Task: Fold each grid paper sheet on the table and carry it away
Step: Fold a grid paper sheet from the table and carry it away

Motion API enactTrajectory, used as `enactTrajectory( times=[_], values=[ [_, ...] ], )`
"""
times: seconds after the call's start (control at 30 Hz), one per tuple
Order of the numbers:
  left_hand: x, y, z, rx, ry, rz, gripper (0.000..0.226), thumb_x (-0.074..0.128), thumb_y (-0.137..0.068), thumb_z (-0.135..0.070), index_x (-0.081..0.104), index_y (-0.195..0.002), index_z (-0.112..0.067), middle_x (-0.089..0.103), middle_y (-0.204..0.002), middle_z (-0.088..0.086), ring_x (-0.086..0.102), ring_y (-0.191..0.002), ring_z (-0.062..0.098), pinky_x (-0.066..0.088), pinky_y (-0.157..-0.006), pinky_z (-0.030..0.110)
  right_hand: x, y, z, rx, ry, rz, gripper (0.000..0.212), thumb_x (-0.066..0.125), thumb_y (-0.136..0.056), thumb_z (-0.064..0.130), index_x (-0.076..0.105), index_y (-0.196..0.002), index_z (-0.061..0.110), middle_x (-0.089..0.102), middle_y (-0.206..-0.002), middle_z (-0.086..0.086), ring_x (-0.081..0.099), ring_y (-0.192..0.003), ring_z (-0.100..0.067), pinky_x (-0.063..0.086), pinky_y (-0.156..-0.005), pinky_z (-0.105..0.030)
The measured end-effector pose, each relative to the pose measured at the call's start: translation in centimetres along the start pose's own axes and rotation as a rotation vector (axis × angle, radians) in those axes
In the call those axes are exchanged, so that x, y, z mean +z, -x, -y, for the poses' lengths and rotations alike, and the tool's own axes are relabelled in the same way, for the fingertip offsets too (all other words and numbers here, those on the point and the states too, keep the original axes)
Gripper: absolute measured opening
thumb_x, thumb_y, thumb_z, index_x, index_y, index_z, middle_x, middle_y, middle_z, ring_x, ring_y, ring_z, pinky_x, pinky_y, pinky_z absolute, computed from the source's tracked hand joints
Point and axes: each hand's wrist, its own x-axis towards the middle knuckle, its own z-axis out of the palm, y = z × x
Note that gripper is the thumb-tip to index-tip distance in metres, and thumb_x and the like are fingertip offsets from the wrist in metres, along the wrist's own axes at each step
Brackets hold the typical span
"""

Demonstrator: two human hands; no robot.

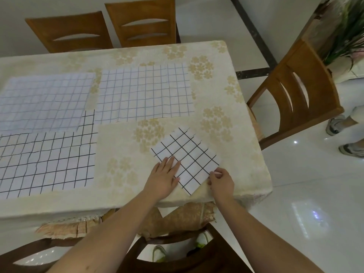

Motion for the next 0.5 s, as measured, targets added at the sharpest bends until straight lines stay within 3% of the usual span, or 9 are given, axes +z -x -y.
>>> enactTrajectory(
  times=[0.13,0.3,0.37,0.5],
  values=[
    [0.8,0.2,-0.3,-0.029,-0.018,-0.036,0.059,0.014,-0.101,-0.051,0.001,-0.155,-0.029,-0.01,-0.162,0.001,-0.007,-0.15,0.023,0.003,-0.12,0.04,-0.5,0.3,-0.2,-0.04,-0.067,-0.033,0.022,0.055,-0.096,0.025,0.053,-0.118,0.022,0.062,-0.082,0.009,0.062,-0.073,-0.009,0.043,-0.058,-0.018],
    [1.3,0.4,-0.6,-0.071,-0.012,-0.066,0.06,0.013,-0.101,-0.052,-0.001,-0.155,-0.03,-0.009,-0.162,0.002,-0.007,-0.15,0.024,0.003,-0.12,0.042,-0.5,0.5,0.0,-0.168,0.002,-0.038,0.026,0.052,-0.097,0.028,0.052,-0.122,0.027,0.059,-0.095,0.01,0.058,-0.077,0.0,0.043,-0.06,-0.013],
    [1.4,0.5,-0.7,-0.088,-0.008,-0.074,0.06,0.012,-0.1,-0.052,-0.002,-0.154,-0.031,-0.011,-0.162,0.001,-0.008,-0.149,0.023,0.002,-0.12,0.041,-0.3,0.7,0.0,-0.269,0.074,-0.02,0.027,0.05,-0.098,0.026,0.053,-0.125,0.024,0.057,-0.106,0.007,0.057,-0.088,-0.005,0.05,-0.075,-0.023],
    [1.5,0.5,-0.7,-0.085,0.02,-0.079,0.06,0.013,-0.101,-0.052,-0.002,-0.154,-0.03,-0.012,-0.162,0.0,-0.011,-0.149,0.022,0.0,-0.12,0.041,0.4,1.4,-0.4,-0.6,0.33,-0.009,0.036,0.055,-0.095,0.017,0.056,-0.13,0.012,0.059,-0.125,-0.007,0.053,-0.115,-0.023,0.041,-0.098,-0.04]
  ],
)
